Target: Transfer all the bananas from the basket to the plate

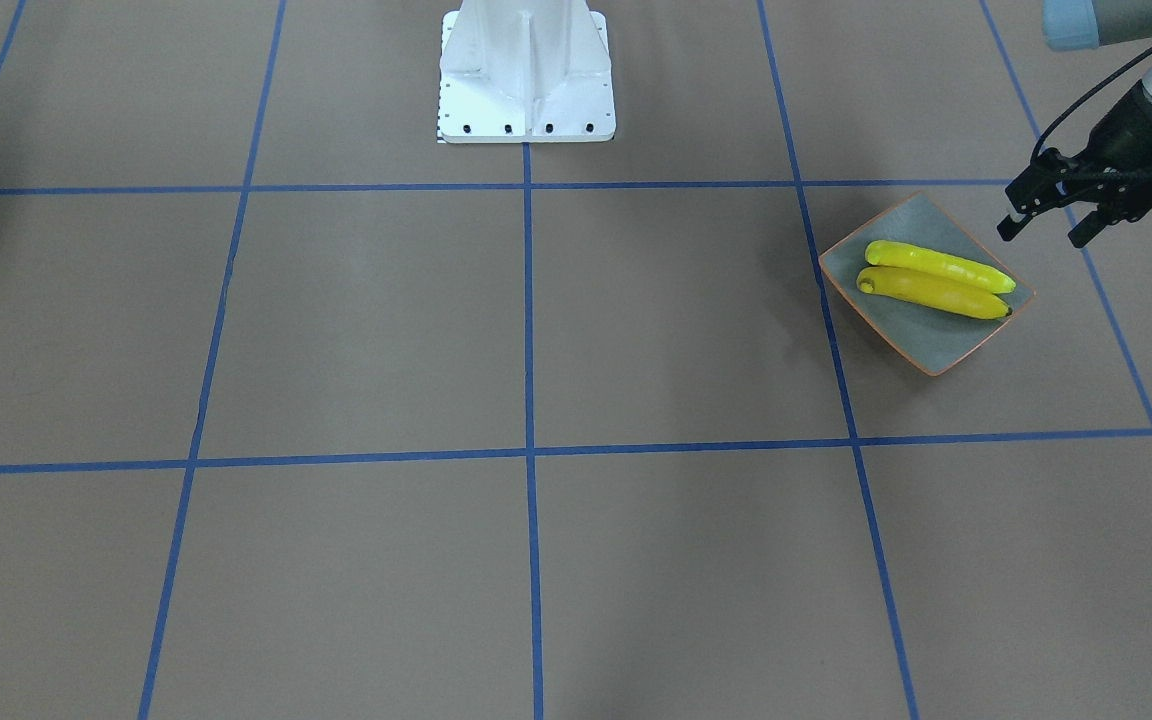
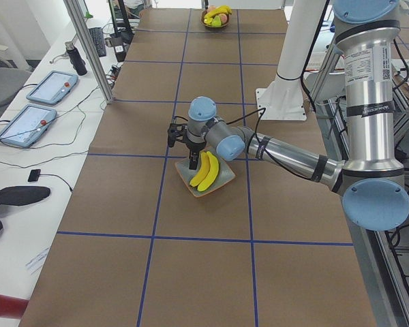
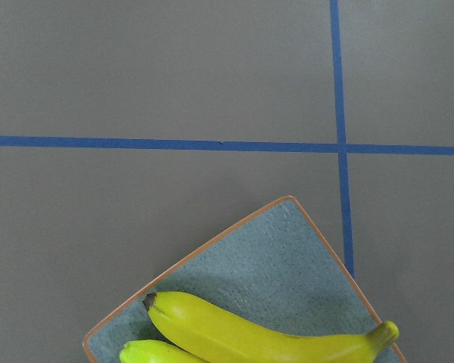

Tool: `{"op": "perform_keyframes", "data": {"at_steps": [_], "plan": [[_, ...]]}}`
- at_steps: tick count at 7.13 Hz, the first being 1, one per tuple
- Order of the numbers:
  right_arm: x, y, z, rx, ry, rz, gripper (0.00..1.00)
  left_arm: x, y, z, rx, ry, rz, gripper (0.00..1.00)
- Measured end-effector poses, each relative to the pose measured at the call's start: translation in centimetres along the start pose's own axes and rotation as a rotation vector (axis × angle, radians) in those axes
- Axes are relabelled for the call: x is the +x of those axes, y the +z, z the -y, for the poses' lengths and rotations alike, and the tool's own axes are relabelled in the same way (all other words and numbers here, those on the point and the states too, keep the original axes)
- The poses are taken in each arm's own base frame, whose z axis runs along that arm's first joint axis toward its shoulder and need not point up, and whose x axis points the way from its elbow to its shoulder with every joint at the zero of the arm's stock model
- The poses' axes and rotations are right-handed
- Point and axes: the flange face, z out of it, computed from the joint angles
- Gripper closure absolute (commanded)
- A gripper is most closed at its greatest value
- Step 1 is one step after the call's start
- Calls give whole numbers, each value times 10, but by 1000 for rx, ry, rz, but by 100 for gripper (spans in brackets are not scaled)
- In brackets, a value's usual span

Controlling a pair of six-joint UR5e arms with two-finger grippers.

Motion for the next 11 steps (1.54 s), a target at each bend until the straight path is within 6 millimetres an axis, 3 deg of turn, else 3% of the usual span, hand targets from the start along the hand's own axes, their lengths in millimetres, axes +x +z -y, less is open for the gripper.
{"op": "perform_keyframes", "data": {"at_steps": [4,6,11], "plan": [[-8,38,-3,-94,-21,-21,15,0,-2,-2,11,-20,-13,0],[-7,47,-5,-120,-30,-39,16,1,-2,-2,14,-27,-17,0],[-2,61,-19,-155,-27,-64,30,3,-4,-1,18,-41,-22,0]]}}
